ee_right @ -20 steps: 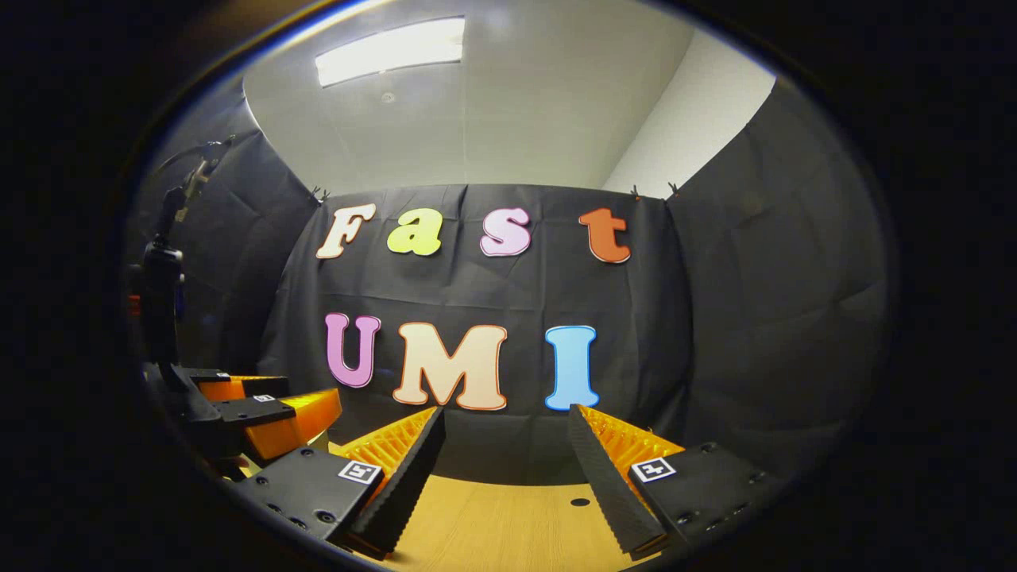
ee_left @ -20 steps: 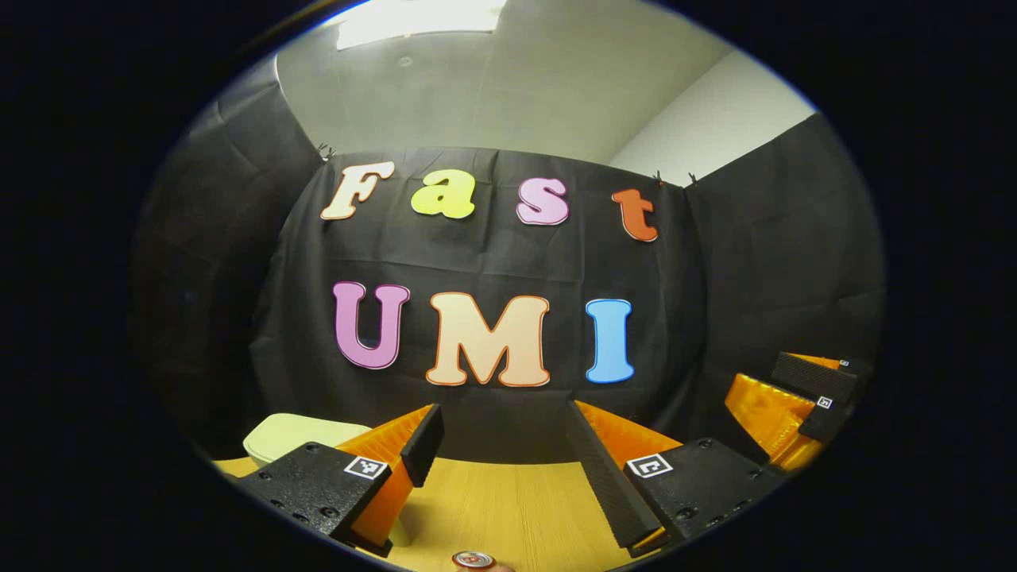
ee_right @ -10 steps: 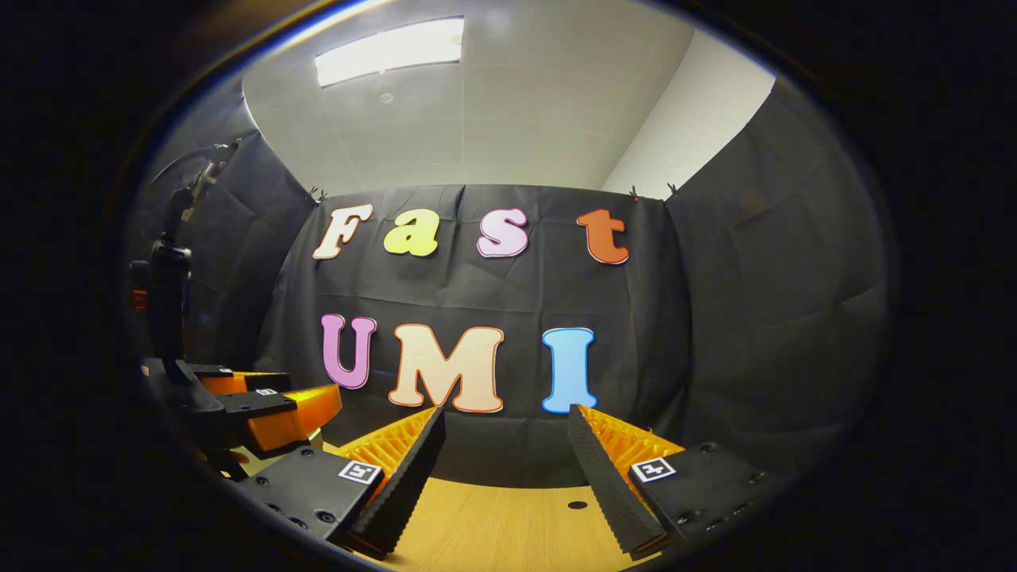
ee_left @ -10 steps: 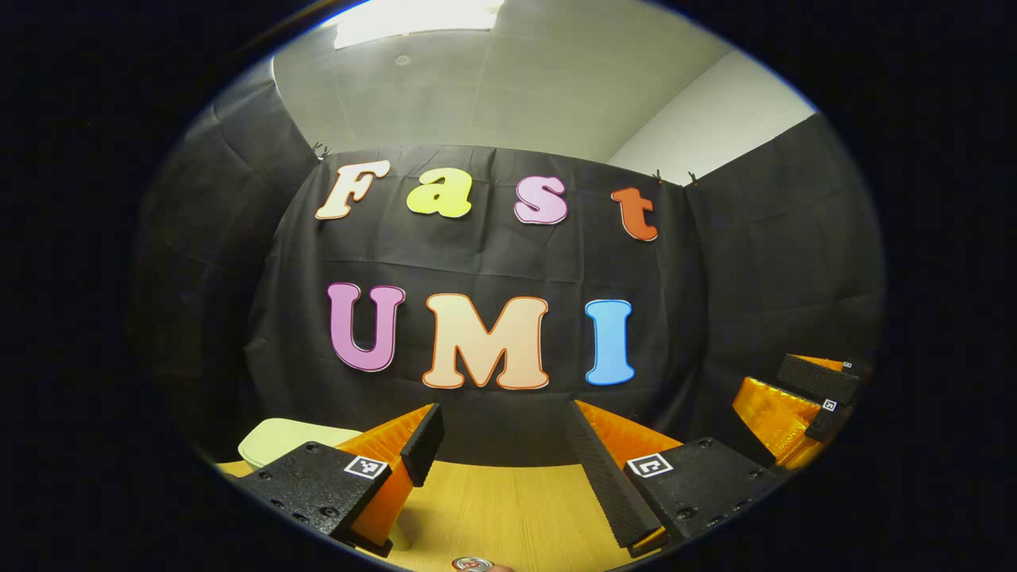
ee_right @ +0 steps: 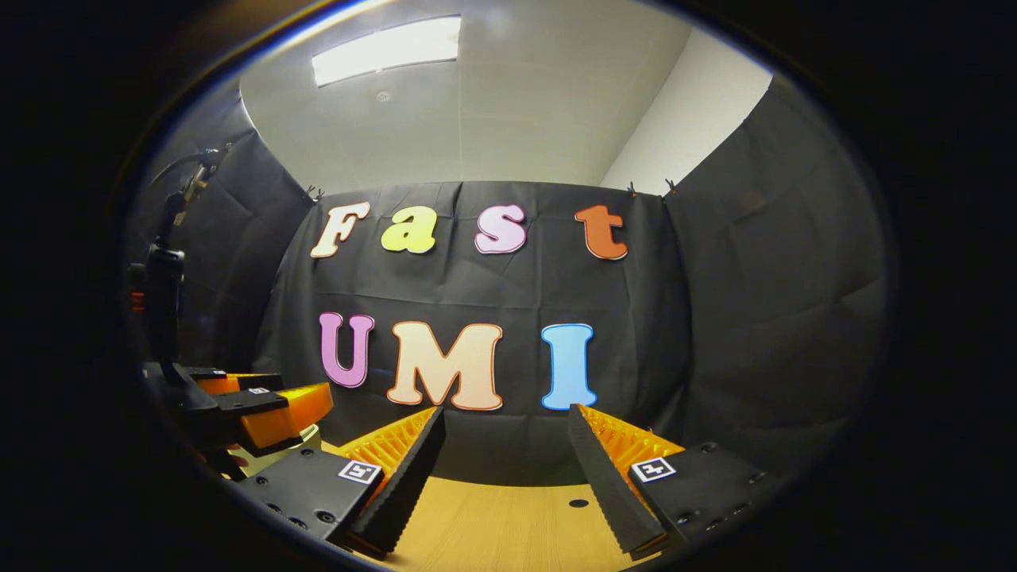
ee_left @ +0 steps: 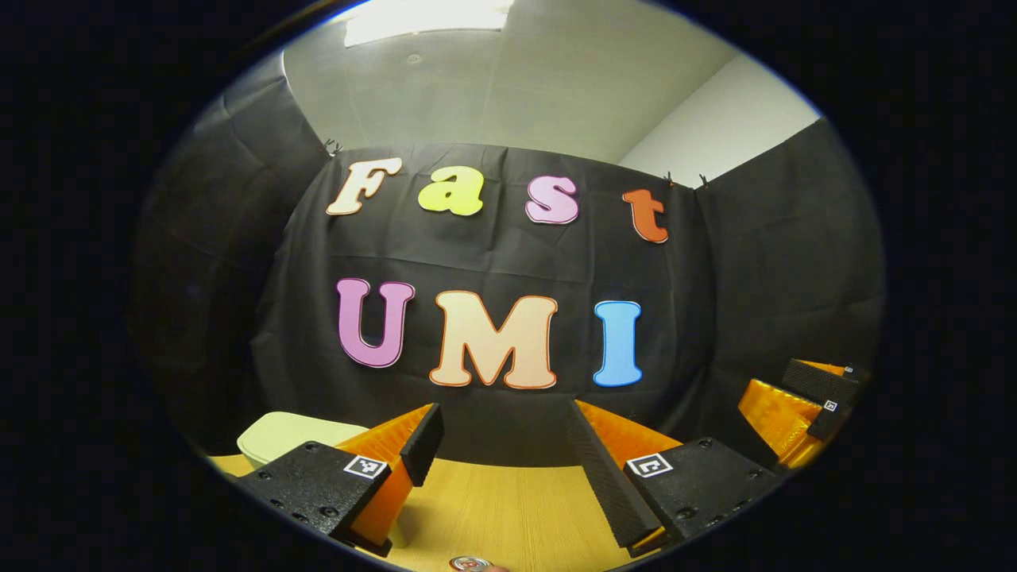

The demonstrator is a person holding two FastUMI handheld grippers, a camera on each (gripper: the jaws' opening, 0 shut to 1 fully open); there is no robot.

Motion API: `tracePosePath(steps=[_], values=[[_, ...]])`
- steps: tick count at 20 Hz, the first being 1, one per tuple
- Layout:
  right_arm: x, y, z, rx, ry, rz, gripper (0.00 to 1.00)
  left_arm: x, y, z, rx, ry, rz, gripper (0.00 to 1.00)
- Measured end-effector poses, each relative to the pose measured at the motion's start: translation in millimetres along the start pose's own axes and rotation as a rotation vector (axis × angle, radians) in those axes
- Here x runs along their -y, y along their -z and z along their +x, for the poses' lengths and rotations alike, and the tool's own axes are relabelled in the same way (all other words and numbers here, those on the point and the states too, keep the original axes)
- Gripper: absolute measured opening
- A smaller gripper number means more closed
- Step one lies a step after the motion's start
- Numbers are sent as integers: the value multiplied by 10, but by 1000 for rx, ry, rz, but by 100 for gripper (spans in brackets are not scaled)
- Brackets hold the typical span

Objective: Press the lid of the desktop garbage bin to open it, pick up the crumpled paper on the desktop and throw it into the bin, then pick up the pop can on the desktop and drop it into the bin, and finally close the garbage bin lid.

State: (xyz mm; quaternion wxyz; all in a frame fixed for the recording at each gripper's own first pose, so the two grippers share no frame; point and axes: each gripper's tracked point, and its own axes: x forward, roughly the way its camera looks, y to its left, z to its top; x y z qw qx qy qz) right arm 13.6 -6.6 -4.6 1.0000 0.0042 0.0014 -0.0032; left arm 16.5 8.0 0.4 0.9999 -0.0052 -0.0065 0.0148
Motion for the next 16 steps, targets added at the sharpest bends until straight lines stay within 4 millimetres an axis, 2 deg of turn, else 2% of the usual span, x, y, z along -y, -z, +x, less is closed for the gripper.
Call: tracePosePath(steps=[2,5,9,14,16], values=[[22,-18,-11,13,0,12,99,1,40,2,-10,3,34,93],[30,-20,-10,19,-3,47,98,-30,-30,4,25,-10,73,92],[11,103,37,-21,-12,62,98,-61,-6,-16,26,-22,53,92],[-12,145,36,-25,-26,52,98,-160,43,-32,10,-42,80,93],[-46,188,57,-34,-31,63,98,-204,77,-43,3,-51,86,80]])
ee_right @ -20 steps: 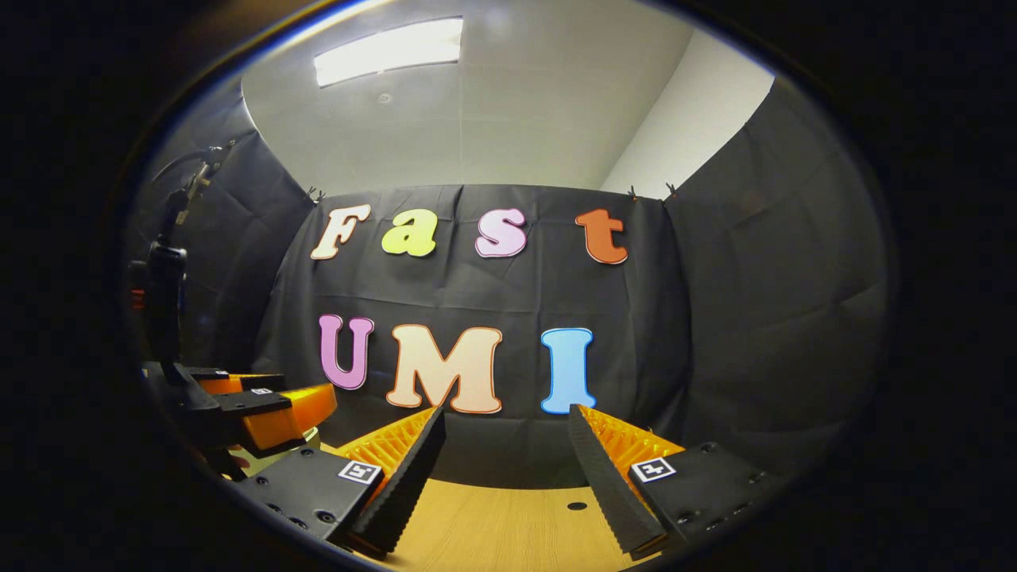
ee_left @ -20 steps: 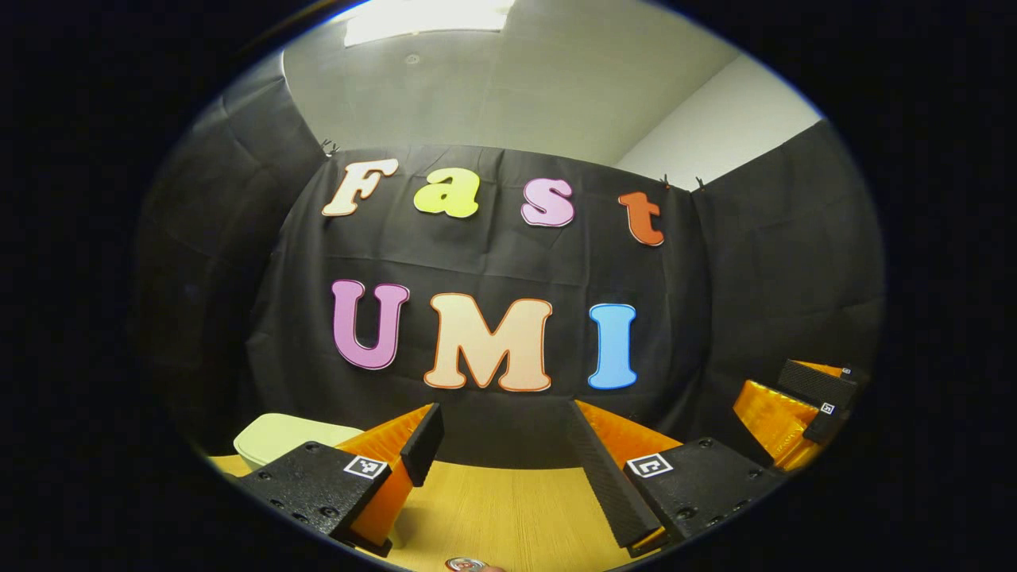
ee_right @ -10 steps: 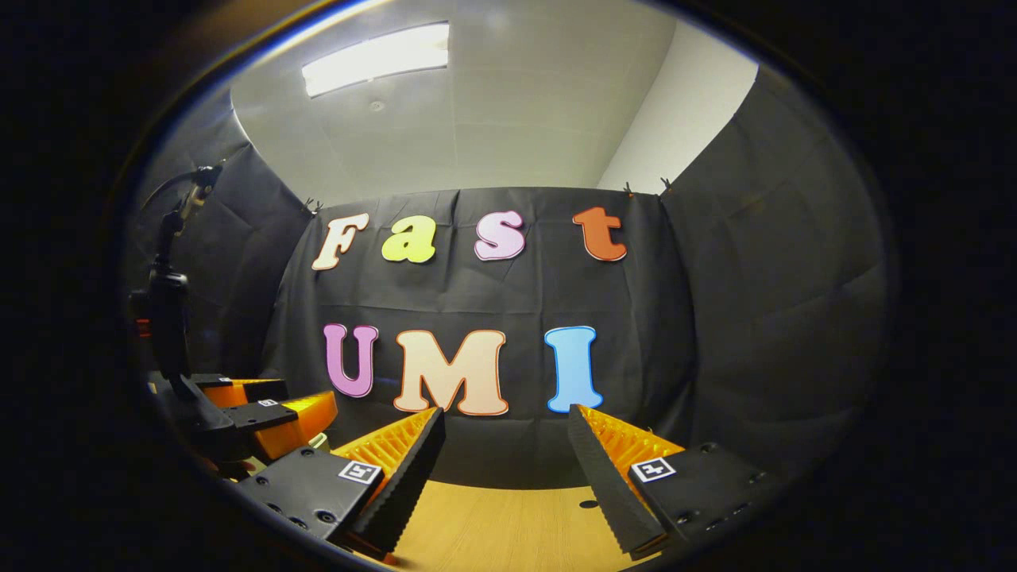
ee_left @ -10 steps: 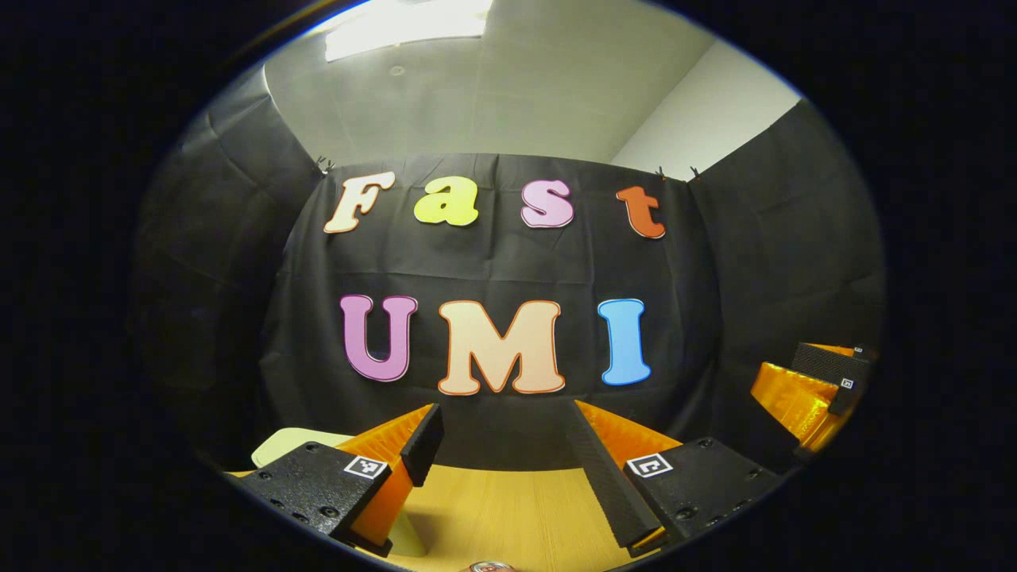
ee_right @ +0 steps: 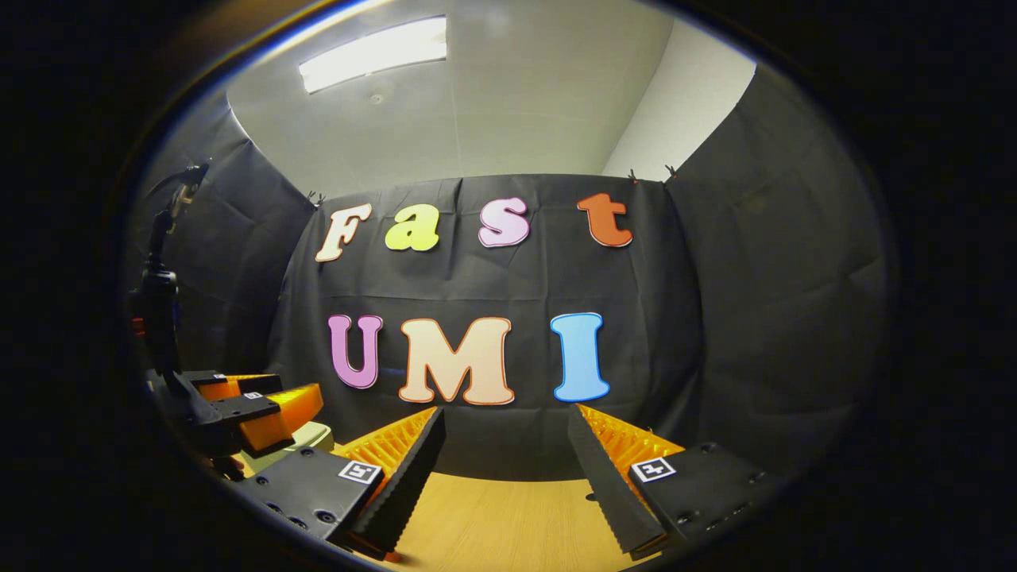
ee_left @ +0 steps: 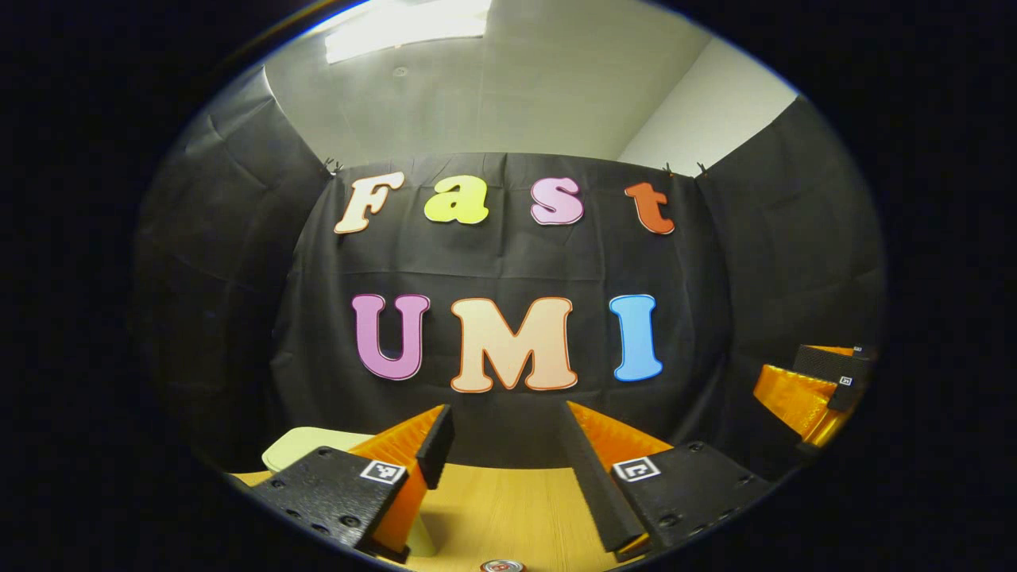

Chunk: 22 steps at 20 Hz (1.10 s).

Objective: Press the lid of the desktop garbage bin to open it, pick up the crumpled paper on the desktop and throw it into the bin, then pick up the pop can on the desktop and drop it into the bin, and finally close the garbage bin lid.

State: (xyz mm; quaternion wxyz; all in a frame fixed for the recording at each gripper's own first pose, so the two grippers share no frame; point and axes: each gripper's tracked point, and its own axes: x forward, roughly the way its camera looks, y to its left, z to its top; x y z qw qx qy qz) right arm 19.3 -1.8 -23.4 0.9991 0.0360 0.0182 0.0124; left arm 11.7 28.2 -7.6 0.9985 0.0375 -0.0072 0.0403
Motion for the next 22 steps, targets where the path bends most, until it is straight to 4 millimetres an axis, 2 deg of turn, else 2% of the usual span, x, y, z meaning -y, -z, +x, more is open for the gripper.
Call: tracePosePath(steps=[1,2,3,4,5,7,8,9,13,20,22], values=[[-15,23,16,-5,-2,8,99,-40,12,-7,-3,-9,2,67],[-11,42,31,-9,0,14,98,-85,11,-21,-6,-15,-3,61],[-8,63,44,-12,5,19,98,-127,-9,-17,-2,-22,-10,49],[-20,83,57,-15,9,27,98,-196,-13,-18,-2,-33,-9,42],[-46,113,64,-21,6,35,98,-309,3,-19,-5,-52,-1,31],[-143,186,103,-34,-7,42,99,-510,53,-12,-26,-90,20,15],[-178,204,124,-39,-12,39,98,-615,65,-5,-33,-106,22,11],[-215,221,153,-43,-16,35,97,-713,69,15,-37,-121,20,0],[-411,297,216,-49,-33,30,99,-1080,252,24,-80,-175,23,0],[-681,583,304,-118,-33,21,98,-1725,832,22,-217,-252,-8,0],[-744,564,336,-115,-34,9,97,-1857,988,32,-252,-257,-9,0]])
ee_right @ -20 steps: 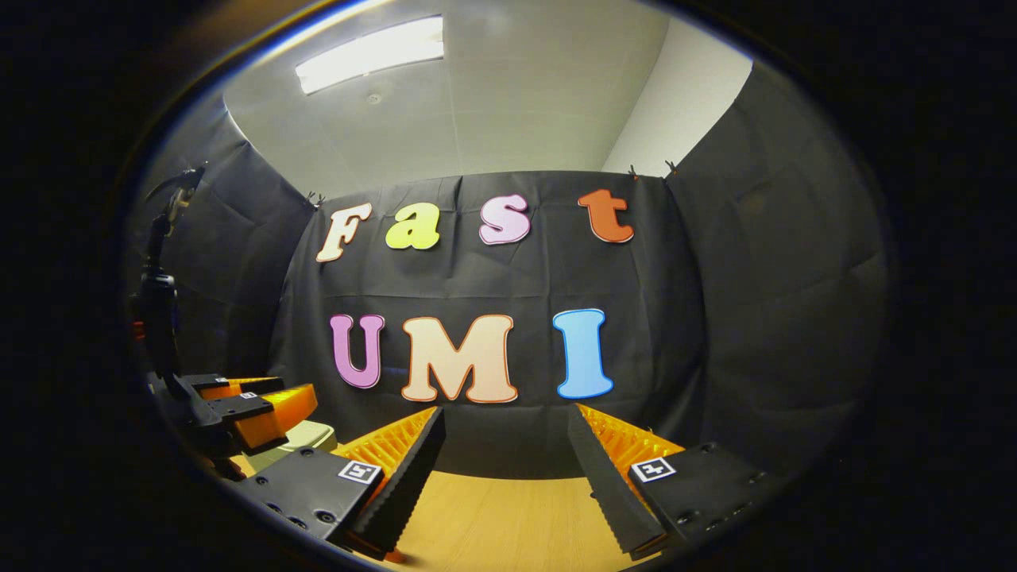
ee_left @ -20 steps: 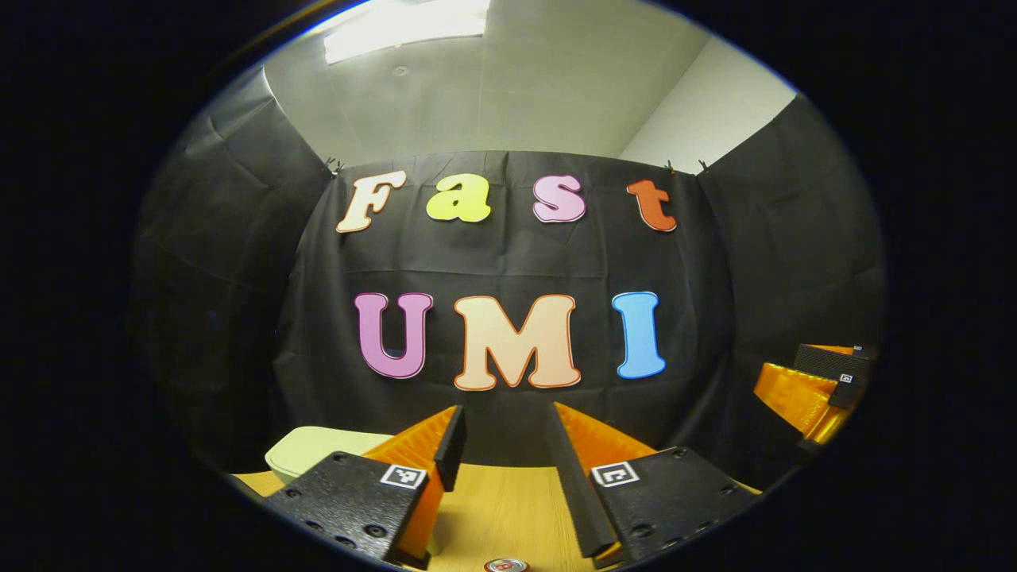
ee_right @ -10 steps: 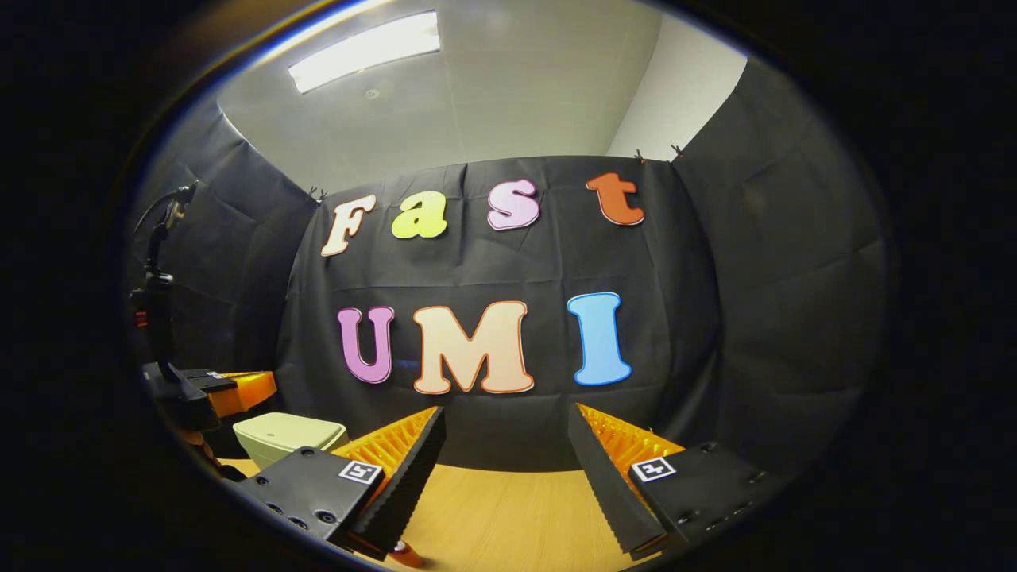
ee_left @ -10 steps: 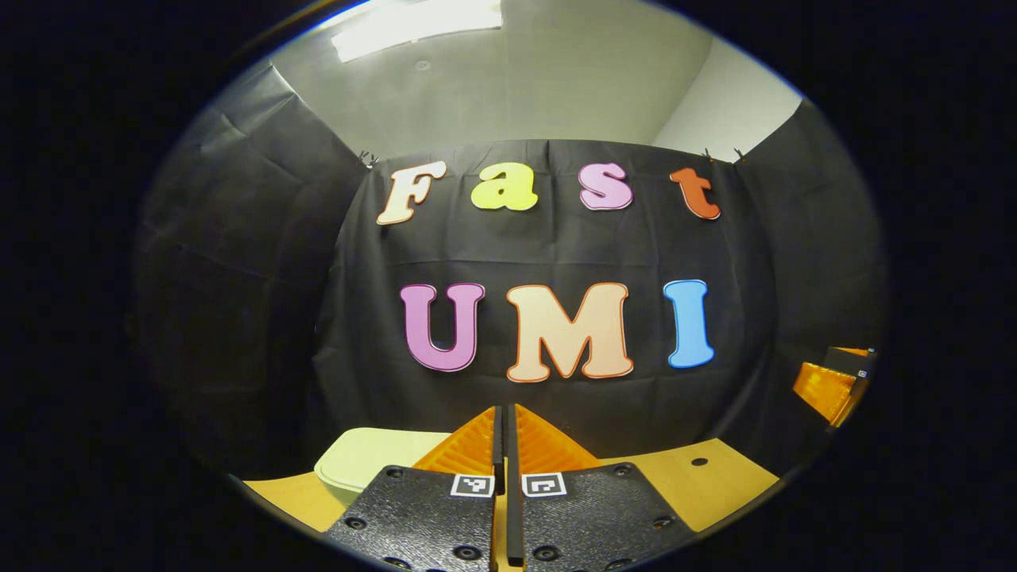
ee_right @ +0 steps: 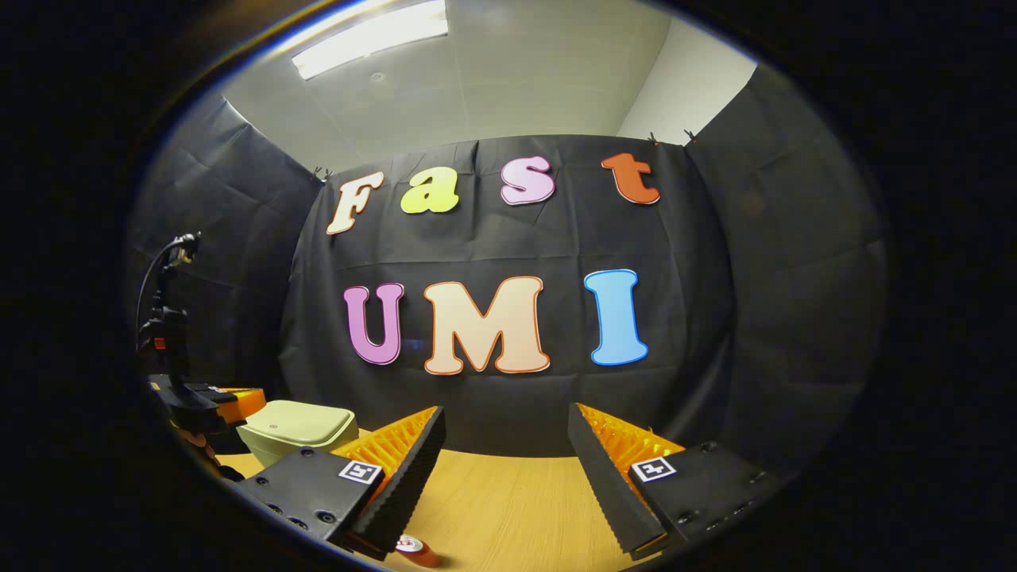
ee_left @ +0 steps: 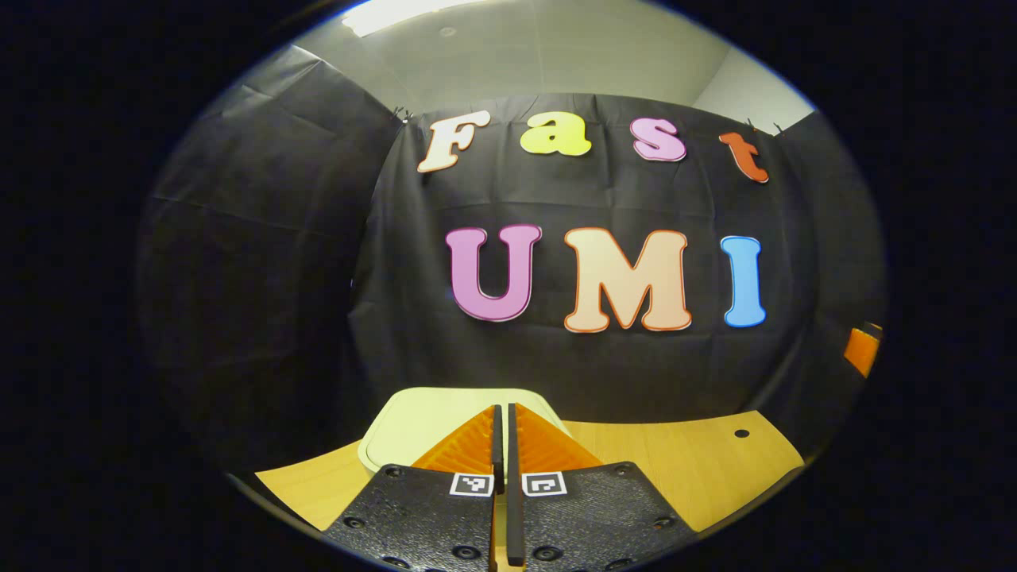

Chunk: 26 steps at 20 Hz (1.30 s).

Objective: Press the lid of the desktop garbage bin to open it, pick up the crumpled paper on the desktop and throw it into the bin, then pick up the pop can on the desktop and drop it into the bin, and finally close the garbage bin lid.

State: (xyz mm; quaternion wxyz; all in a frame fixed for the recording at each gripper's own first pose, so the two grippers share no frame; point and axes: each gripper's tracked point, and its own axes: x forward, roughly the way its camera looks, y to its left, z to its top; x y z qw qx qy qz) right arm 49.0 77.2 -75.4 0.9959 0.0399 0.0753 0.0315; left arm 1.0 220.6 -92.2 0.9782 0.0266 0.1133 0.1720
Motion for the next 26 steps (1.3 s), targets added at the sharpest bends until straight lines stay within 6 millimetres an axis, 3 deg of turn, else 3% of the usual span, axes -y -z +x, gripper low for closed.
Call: tracePosePath(steps=[8,9,13,15,17,20,26], values=[[-187,105,69,-16,27,-29,97,-270,535,283,-123,-15,-38,0],[-231,106,66,-18,17,-26,97,-293,462,313,-72,-5,-36,0],[-286,60,65,0,4,-23,98,-275,517,295,-44,30,-130,0],[-331,92,47,-5,-14,-27,98,-245,547,312,-17,42,9,0],[-344,68,24,-1,-33,-27,98,-228,437,314,25,44,78,0],[-343,-17,-2,20,-62,-31,100,-45,388,298,-2,95,94,0],[-209,10,-61,5,-79,-23,98,245,-354,28,147,149,33,2]])
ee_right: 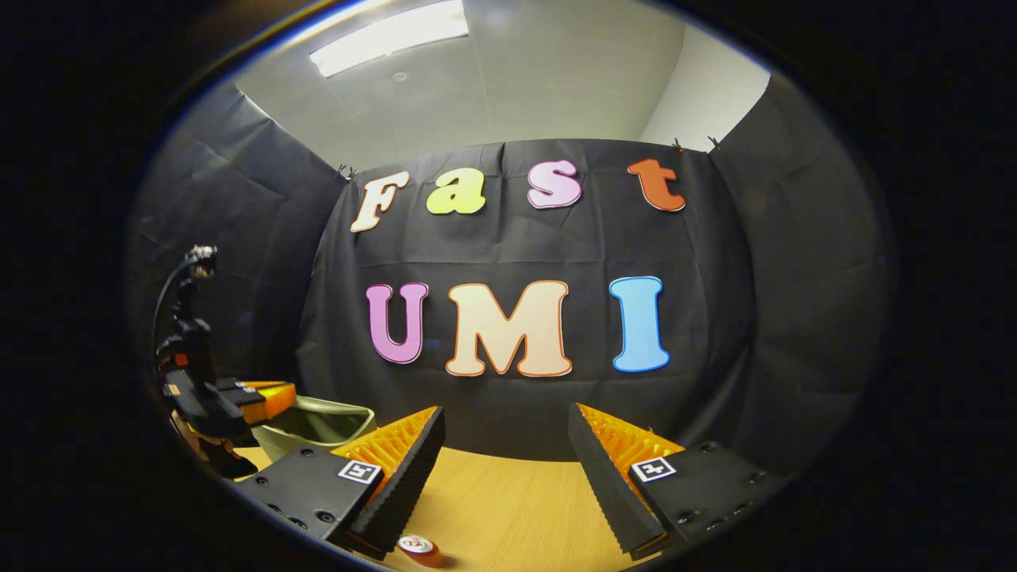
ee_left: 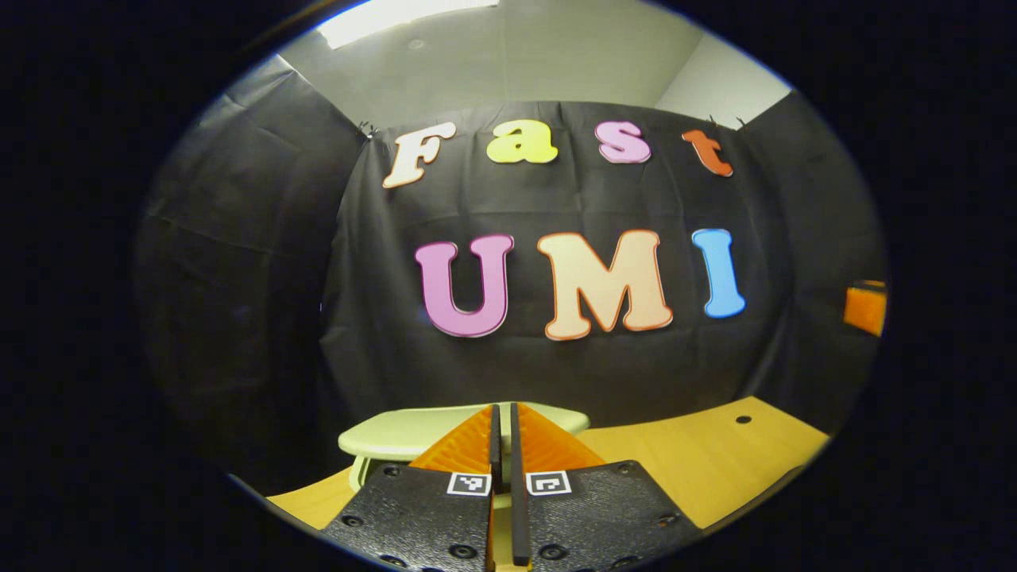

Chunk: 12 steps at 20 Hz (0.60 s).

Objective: Press the lid of the desktop garbage bin to open it, pick up the crumpled paper on the desktop and throw it into the bin, then pick up the pop can on the desktop and drop it into the bin, and finally close the garbage bin lid.

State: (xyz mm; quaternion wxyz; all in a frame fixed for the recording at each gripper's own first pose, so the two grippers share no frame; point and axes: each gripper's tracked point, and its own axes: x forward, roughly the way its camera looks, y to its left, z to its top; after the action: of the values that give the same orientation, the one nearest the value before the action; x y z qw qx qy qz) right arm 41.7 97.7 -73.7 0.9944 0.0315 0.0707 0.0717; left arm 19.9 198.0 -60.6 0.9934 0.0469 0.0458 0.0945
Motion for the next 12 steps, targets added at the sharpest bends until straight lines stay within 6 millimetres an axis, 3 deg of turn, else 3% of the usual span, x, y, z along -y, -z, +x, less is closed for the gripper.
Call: tracePosePath(steps=[3,6,7,9,12], values=[[48,82,-54,-21,-21,-3,98,208,-186,-148,29,25,-33,34],[71,177,-78,-38,-43,3,98,385,-335,-317,51,37,-20,42],[81,226,-87,-48,-49,9,98,448,-364,-378,55,46,-16,52],[79,432,-135,-86,-67,17,98,548,-387,-494,53,56,-10,68],[65,890,-253,-183,-98,3,98,692,-422,-666,53,73,-26,76]])
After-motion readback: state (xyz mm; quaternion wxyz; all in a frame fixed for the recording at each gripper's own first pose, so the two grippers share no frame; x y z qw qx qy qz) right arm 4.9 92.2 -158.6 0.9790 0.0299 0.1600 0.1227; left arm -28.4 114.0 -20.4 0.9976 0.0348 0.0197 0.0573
